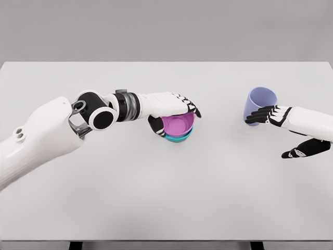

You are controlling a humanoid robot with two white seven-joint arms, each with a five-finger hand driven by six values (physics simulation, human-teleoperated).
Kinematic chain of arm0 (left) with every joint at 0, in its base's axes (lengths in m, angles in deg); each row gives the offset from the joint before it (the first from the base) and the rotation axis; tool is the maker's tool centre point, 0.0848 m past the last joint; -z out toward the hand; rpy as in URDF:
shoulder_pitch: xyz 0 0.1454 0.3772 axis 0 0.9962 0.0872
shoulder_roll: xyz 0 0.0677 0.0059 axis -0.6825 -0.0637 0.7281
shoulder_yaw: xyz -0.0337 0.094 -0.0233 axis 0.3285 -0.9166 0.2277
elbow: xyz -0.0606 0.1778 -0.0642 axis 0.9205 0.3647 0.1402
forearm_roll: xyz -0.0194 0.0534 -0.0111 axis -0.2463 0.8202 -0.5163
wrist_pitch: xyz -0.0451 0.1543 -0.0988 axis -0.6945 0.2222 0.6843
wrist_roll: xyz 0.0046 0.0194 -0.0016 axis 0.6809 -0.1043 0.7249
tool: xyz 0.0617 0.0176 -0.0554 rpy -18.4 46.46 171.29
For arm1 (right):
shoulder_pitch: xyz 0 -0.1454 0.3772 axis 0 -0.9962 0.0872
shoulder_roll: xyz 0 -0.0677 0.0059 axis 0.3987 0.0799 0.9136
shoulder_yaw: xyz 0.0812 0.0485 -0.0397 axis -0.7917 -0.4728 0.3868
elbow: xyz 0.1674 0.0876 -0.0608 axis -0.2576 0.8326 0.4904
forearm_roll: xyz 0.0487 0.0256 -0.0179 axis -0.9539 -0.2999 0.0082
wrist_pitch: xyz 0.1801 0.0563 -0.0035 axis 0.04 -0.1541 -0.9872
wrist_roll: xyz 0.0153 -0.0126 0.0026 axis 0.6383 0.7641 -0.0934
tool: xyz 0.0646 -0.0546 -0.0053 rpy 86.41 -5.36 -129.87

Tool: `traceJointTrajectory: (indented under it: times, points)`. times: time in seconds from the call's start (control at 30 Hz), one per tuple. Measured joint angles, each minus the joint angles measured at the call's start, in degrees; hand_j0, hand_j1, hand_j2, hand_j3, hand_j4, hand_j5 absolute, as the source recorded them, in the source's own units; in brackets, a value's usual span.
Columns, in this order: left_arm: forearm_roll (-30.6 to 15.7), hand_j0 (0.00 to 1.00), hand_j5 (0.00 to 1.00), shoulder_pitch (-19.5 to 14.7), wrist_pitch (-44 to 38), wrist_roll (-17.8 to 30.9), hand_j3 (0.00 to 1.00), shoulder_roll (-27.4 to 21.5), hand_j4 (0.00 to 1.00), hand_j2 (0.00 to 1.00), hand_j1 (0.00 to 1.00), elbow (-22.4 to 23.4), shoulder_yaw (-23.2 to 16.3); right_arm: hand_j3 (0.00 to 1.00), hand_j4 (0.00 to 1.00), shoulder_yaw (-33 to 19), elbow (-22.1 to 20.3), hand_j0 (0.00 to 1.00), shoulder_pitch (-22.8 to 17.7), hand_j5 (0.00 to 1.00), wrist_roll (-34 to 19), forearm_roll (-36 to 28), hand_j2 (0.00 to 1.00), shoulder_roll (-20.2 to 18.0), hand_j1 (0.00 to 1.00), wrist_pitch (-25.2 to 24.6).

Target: Stacking bowl and cup with both arms

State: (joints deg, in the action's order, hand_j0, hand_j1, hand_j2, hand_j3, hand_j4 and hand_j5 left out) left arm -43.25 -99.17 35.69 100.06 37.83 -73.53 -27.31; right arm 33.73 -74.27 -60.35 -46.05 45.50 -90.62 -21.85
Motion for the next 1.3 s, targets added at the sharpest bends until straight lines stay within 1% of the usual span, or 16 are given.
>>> traceJointTrajectory:
  times: [0.33, 0.4, 0.5, 0.6, 0.67, 0.73, 0.77, 0.8, 0.87, 0.97, 1.0, 1.07, 1.1, 1.17, 1.23, 1.3]
  points:
    - [-0.1, 1.00, 1.00, -0.3, 2.1, 0.0, 1.00, -0.4, 1.00, 1.00, 1.00, -0.3, 0.1, 1.00, 1.00, 0.0, 0.0, 1.00, 0.0, 1.00, 0.0, 0.0, 1.00, 0.0, 1.00, 0.0]
    - [-0.4, 1.00, 1.00, -1.2, 4.5, 0.0, 1.00, -1.2, 1.00, 1.00, 1.00, -0.9, 0.4, 1.00, 1.00, 0.0, 0.0, 1.00, 0.0, 1.00, 0.0, 0.0, 1.00, 0.0, 1.00, 0.0]
    - [-2.0, 1.00, 1.00, -2.2, 8.8, 0.0, 1.00, -4.7, 1.00, 1.00, 1.00, -3.3, 1.1, 1.00, 1.00, 0.0, 0.0, 1.00, 0.0, 1.00, 0.0, 0.0, 1.00, 0.0, 1.00, 0.0]
    - [-5.8, 1.00, 1.00, -3.3, 12.9, 0.0, 1.00, -9.4, 1.00, 1.00, 1.00, -6.1, 3.0, 1.00, 1.00, 0.0, 0.0, 1.00, 0.0, 1.00, 0.0, 0.0, 1.00, 0.0, 1.00, 0.0]
    - [-9.0, 1.00, 1.00, -3.1, 19.2, 0.0, 1.00, -12.7, 1.00, 1.00, 1.00, -7.0, 6.3, 1.00, 1.00, 0.0, 0.0, 1.00, 0.0, 1.00, 0.0, 0.0, 1.00, 0.0, 1.00, 0.0]
    - [-13.6, 1.00, 1.00, -2.4, 27.9, 0.0, 1.00, -17.1, 1.00, 1.00, 1.00, -7.4, 10.9, 1.00, 1.00, -0.1, 0.0, 1.00, 0.0, 1.00, 0.0, 0.0, 1.00, 0.0, 1.00, 0.0]
    - [-16.1, 1.00, 1.00, -1.0, 30.9, 0.0, 1.00, -19.6, 1.00, 1.00, 1.00, -7.5, 13.2, 1.00, 1.00, -0.1, 0.0, 1.00, 0.0, 1.00, 0.0, 0.0, 1.00, 0.0, 1.00, 0.0]
    - [-19.0, 1.00, 1.00, 1.3, 33.0, 0.0, 1.00, -22.2, 1.00, 1.00, 1.00, -7.1, 15.3, 1.00, 1.00, -0.1, 0.0, 1.00, 0.0, 1.00, 0.0, 0.0, 1.00, 0.0, 1.00, 0.0]
    - [-25.4, 1.00, 1.00, 5.2, 35.6, 0.0, 1.00, -27.0, 1.00, 1.00, 1.00, -4.9, 19.2, 1.00, 1.00, -0.2, 0.2, 1.00, 0.1, 1.00, 0.0, 0.0, 1.00, 0.0, 1.00, 0.0]
    - [-33.5, 1.00, 1.00, 10.4, 37.3, 0.0, 1.00, -31.4, 1.00, 1.00, 1.00, 2.9, 22.8, 1.00, 1.00, -3.1, 0.5, 1.00, 0.1, 1.00, 0.0, 0.0, 1.00, -0.7, 1.00, 0.0]
    - [-35.9, 1.00, 1.00, 12.1, 37.7, 0.0, 1.00, -32.3, 1.00, 1.00, 1.00, 5.3, 23.4, 1.00, 1.00, -4.7, 0.5, 1.00, 0.1, 1.00, 0.0, 0.1, 1.00, -1.0, 1.00, 0.0]
    - [-41.0, 1.00, 1.00, 18.5, 38.0, 0.0, 1.00, -33.3, 1.00, 1.00, 1.00, 9.3, 24.1, 1.00, 1.00, -8.9, 0.3, 1.00, 0.0, 1.00, 0.0, 1.1, 1.00, -0.9, 1.00, 0.0]
    - [-43.5, 1.00, 1.00, 20.4, 38.1, 0.0, 1.00, -33.6, 1.00, 1.00, 1.00, 10.6, 24.4, 1.00, 1.00, -10.9, 0.2, 1.00, -0.1, 1.00, 0.0, 1.9, 1.00, -0.8, 1.00, 0.0]
    - [-48.5, 1.00, 1.00, 24.4, 38.2, 0.0, 1.00, -33.9, 1.00, 1.00, 1.00, 12.2, 24.7, 1.00, 1.00, -13.6, 0.0, 1.00, -1.8, 1.00, 0.0, 3.5, 1.00, -0.6, 1.00, 0.0]
    - [-53.3, 1.00, 1.00, 26.7, 38.3, 0.0, 1.00, -34.0, 1.00, 1.00, 1.00, 13.4, 24.9, 1.00, 1.00, -14.9, -0.2, 1.00, -3.7, 1.00, 0.0, 4.4, 1.00, -0.7, 1.00, 0.0]
    - [-57.4, 1.00, 1.00, 27.8, 38.3, 0.0, 1.00, -33.9, 1.00, 1.00, 1.00, 15.1, 25.0, 1.00, 1.00, -14.8, -0.3, 1.00, -3.0, 1.00, 0.0, 4.8, 1.00, -2.7, 1.00, 0.0]
